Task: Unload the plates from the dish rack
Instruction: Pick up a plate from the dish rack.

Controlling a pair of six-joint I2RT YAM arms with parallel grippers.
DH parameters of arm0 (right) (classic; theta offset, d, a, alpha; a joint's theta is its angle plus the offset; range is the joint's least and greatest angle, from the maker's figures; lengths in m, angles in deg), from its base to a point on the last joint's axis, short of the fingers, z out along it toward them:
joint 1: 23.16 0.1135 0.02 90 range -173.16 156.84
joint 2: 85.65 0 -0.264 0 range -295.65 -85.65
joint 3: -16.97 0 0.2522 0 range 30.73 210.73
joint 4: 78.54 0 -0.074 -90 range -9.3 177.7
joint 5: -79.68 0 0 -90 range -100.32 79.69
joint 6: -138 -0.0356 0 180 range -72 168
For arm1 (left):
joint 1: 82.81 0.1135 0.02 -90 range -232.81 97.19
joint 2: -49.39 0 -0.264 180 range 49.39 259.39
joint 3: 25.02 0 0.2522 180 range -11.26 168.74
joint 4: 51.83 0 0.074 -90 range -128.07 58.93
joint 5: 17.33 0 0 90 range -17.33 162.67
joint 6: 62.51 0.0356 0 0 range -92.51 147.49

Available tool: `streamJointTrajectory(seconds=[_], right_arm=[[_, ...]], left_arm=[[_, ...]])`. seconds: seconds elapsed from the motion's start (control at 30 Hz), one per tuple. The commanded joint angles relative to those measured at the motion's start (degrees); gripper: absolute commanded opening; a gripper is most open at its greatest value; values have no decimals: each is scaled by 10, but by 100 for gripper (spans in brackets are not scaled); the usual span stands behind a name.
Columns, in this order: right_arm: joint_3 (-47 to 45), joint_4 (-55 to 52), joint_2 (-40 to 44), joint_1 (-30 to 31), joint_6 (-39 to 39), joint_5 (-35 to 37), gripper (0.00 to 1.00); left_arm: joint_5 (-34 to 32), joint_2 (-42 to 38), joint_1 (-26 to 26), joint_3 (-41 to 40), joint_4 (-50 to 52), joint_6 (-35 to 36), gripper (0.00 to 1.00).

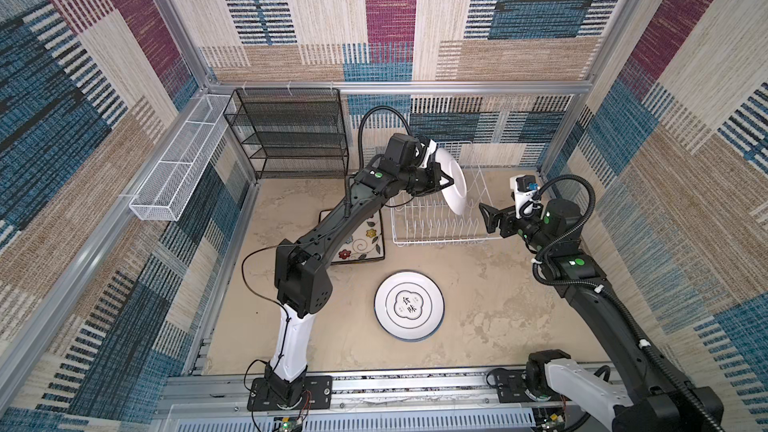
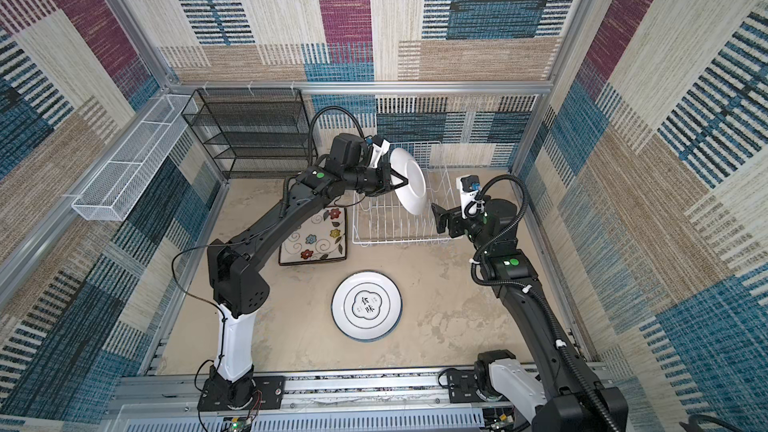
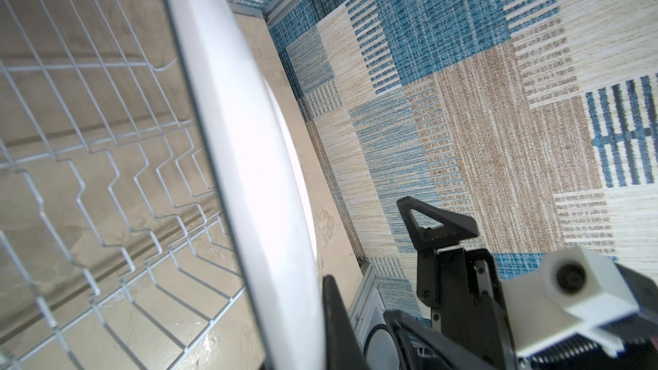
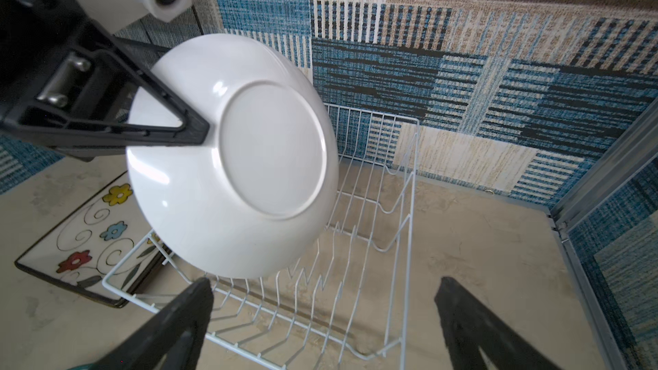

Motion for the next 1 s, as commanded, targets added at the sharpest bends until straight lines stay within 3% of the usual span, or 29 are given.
streamJointTrajectory(seconds=[0.0, 0.4, 0.73, 0.97], right_arm=[[34, 16, -40, -1, -86, -29, 100], [219, -64, -203, 0, -219, -178, 100], [285, -65, -258, 4, -283, -276, 100], [345, -97, -304, 30, -279, -286, 97]], left_arm=[[-44, -39, 8, -12, 29, 101, 0], [-211, -223, 14, -191, 65, 408, 0], [-325, -311, 2, -301, 54, 547, 0], [-442, -360, -32, -379, 27, 647, 0]])
